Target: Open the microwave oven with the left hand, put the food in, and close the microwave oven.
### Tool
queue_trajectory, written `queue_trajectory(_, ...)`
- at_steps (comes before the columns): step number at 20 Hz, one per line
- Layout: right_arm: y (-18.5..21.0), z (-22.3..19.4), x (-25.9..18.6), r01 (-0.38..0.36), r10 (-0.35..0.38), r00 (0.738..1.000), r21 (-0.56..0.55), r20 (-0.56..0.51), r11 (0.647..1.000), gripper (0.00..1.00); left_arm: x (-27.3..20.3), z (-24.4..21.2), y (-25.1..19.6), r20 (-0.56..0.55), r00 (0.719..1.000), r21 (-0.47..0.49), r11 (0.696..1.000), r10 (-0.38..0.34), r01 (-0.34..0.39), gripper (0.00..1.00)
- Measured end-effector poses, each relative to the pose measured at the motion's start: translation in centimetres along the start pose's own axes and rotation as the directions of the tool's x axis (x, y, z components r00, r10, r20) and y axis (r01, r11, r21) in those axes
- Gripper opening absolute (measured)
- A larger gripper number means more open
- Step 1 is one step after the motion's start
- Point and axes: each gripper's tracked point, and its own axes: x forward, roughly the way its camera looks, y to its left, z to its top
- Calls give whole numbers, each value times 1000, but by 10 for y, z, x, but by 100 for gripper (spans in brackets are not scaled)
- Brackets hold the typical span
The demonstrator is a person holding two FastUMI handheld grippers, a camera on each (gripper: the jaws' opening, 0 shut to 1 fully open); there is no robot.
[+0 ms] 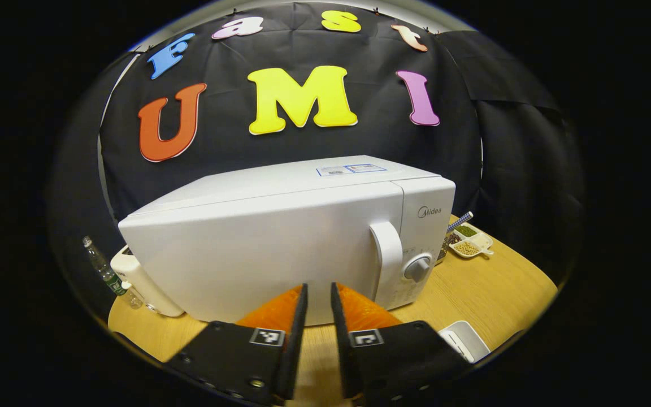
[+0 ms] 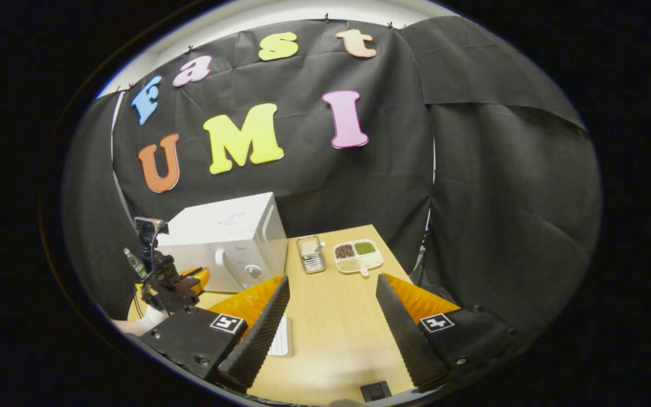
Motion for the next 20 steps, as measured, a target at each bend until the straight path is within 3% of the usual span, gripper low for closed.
queue_trajectory(1, 2, -2, -1, 3, -3, 1000, -2, 2, 1000, 99, -3, -6, 4, -4, 1000, 2, 1000, 12, -12, 67)
queue_trajectory(4, 11, -11, -5, -13, 13, 1000, 5, -15, 1000, 99, -12, -18, 21, -29, 997, 21, 997, 69, -68, 78)
queue_trajectory(6, 17, -15, -7, -21, 21, 1000, 1, -18, 1000, 99, -18, -17, 19, -27, 998, 6, 998, 57, -57, 85)
queue_trajectory(7, 20, -15, -9, -25, 25, 1000, -3, -18, 1000, 98, -21, -15, 20, -27, 998, 16, 998, 59, -59, 94)
queue_trajectory(8, 23, -14, -12, -28, 28, 999, -7, -16, 1000, 98, -24, -12, 19, -21, 998, 20, 998, 54, -54, 94)
queue_trajectory(9, 26, -14, -15, -31, 31, 999, -12, -10, 999, 99, -29, -9, 18, -14, 999, 21, 998, 52, -52, 86)
queue_trajectory(10, 29, -10, -19, -32, 32, 999, -20, 1, 999, 92, -36, -4, 17, -6, 999, 21, 999, 48, -48, 86)
queue_trajectory(12, 36, -3, -29, -32, 33, 999, -42, 30, 999, 92, -61, 11, 15, 18, 999, 7, 999, 36, -37, 86)
queue_trajectory(13, 40, 1, -34, -30, 33, 998, -56, 50, 998, 98, -78, 24, 16, 49, 998, -3, 999, 33, -33, 86)
queue_trajectory(14, 44, 7, -40, -28, 33, 997, -72, 71, 997, 91, -96, 38, 15, 80, 996, -16, 1000, 27, -26, 86)
queue_trajectory(17, 61, 26, -60, -21, 37, 989, -112, 144, 993, 91, -159, 77, 29, 160, 986, -48, 998, 45, -38, 86)
queue_trajectory(18, 66, 32, -64, -16, 36, 986, -123, 163, 992, 98, -179, 88, 35, 183, 981, -61, 997, 56, -46, 86)
queue_trajectory(20, 84, 41, -76, -32, 60, 977, -140, 202, 990, 99, -216, 108, 50, 236, 968, -90, 994, 85, -65, 86)
